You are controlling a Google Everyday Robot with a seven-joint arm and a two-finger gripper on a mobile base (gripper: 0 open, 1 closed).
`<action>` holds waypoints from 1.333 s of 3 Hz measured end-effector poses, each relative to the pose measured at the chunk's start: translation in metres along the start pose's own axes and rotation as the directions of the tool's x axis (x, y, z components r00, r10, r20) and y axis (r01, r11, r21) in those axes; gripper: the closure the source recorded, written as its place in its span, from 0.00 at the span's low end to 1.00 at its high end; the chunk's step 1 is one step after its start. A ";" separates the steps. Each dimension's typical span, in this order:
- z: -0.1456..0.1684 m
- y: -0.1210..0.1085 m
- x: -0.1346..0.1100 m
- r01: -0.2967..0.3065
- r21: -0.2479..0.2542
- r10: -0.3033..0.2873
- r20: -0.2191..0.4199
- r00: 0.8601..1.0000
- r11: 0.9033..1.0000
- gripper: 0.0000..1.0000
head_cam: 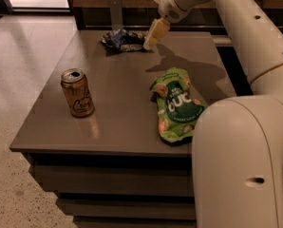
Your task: Pick blue chip bag
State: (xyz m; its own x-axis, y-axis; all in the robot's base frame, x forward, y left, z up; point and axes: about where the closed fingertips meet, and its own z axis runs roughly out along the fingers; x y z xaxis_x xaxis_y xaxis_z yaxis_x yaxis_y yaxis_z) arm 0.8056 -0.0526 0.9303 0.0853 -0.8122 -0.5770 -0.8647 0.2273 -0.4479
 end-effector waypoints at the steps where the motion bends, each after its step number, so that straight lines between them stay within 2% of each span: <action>1: 0.002 -0.001 -0.002 0.001 0.000 -0.001 0.003 1.000 1.000 0.00; 2: 0.013 -0.004 -0.002 -0.005 0.015 0.004 0.019 1.000 1.000 0.00; 4: 0.050 -0.015 -0.002 -0.025 0.103 0.018 0.063 0.998 0.994 0.00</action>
Offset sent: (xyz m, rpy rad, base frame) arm 0.0156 0.0092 -0.0085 0.0475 -0.0444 -0.0219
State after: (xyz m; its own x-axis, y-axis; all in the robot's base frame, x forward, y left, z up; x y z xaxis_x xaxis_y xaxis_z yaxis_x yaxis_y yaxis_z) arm 0.8437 -0.0273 0.9040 0.1006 -0.7722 -0.6274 -0.8107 0.3019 -0.5016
